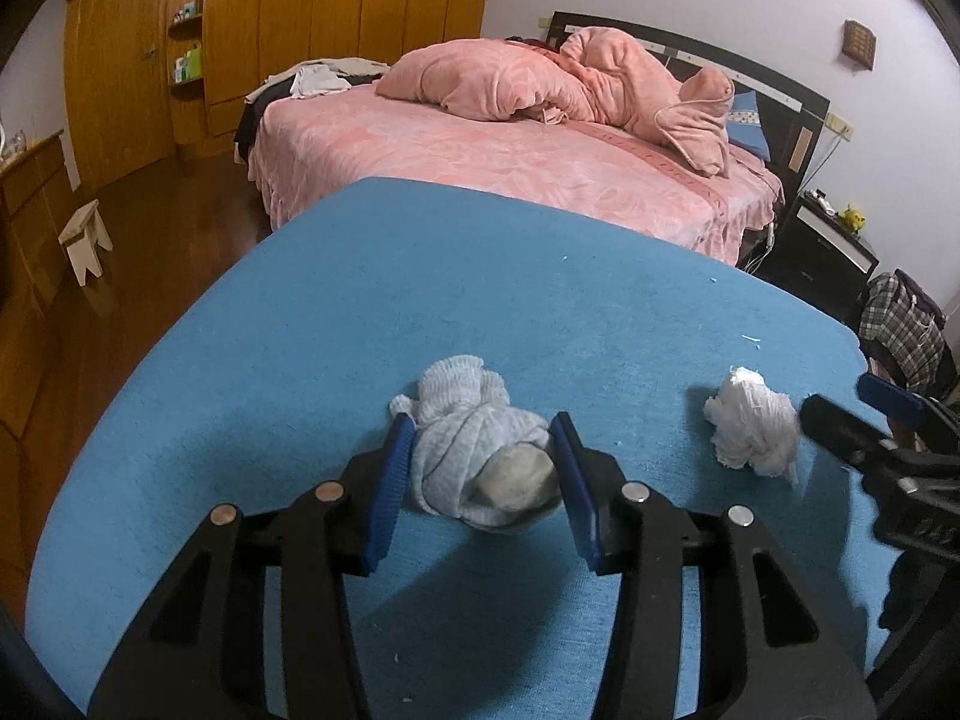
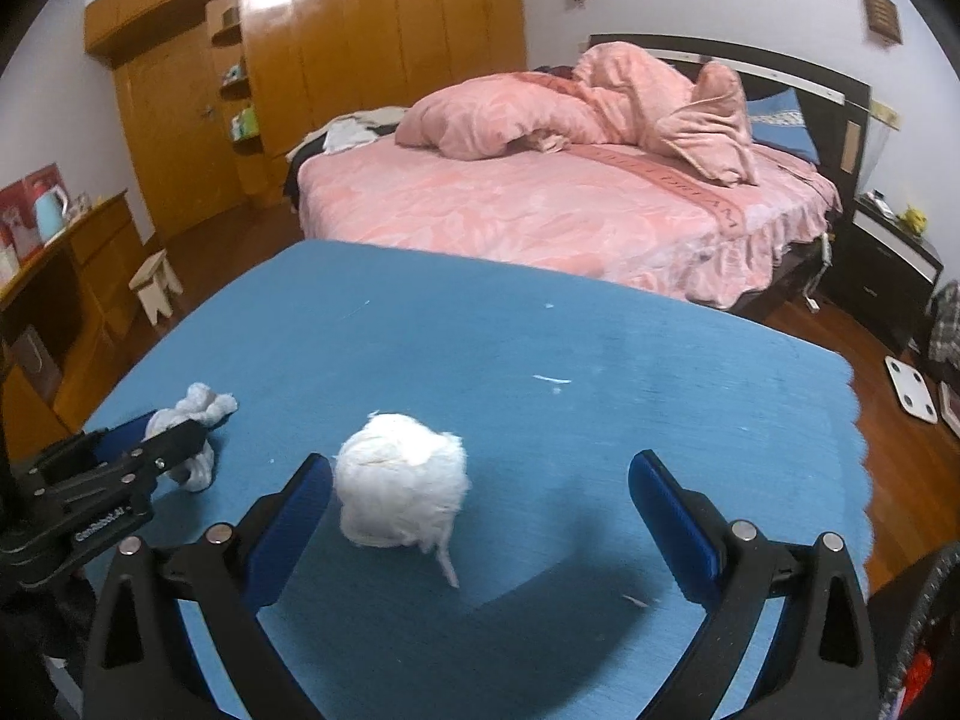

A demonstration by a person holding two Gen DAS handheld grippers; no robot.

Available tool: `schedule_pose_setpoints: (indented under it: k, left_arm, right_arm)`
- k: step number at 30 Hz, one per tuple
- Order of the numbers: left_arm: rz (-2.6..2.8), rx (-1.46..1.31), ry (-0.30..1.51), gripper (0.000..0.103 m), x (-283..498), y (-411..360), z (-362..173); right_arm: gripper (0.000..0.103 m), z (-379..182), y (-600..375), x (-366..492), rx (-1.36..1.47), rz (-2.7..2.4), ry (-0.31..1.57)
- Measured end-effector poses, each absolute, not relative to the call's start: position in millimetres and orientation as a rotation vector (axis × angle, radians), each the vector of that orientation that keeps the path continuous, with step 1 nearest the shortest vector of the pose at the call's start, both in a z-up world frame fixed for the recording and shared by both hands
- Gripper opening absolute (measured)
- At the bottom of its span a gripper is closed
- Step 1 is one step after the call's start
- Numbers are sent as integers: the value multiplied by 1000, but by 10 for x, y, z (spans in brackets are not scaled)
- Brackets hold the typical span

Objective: Collect trash
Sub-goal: 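Grasp the grey sock with the left gripper while the right gripper grasps the white tissue ball, then carry the grey sock and tissue ball over the bin with both grippers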

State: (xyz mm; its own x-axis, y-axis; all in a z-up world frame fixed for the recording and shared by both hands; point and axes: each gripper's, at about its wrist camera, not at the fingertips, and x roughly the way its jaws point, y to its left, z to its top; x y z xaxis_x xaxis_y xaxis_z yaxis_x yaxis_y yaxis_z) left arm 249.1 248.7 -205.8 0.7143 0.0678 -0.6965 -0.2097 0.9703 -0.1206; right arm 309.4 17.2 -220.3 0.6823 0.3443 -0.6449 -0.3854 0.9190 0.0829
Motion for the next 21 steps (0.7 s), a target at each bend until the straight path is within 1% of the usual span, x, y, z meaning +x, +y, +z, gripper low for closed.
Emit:
schedule_pose_setpoints:
  k: [2,4,8,11,15,18,21]
  left_arm:
    - [151,-206,762,45,2492,2503,-2081]
    - [147,-217,765,45,2502,2527,-2099]
    - [147,-215,767,45,2516,2530,-2117]
    - [146,-217,770,45,2521,2522,-2119]
    - [147,-217,771,45,2520,2516,-2115]
    - [147,-217,771,45,2521,2520,-2116]
    - [147,-217,771,45,2509,2525,-2133]
  right_arm:
    - [97,-2261,236,3136,-67,423,735]
    - [91,-2288,263,3142,-70,431,750]
    - [84,-2361,300,3153,-66,461,779]
    - [72,-2381,362,3134,-78,499,789]
    - [50,-2411,431,3126,-76,529,811]
    - [44,-2391,442,3102,-72,539,807]
    - [43,-2355,420,3097,-57,538,799]
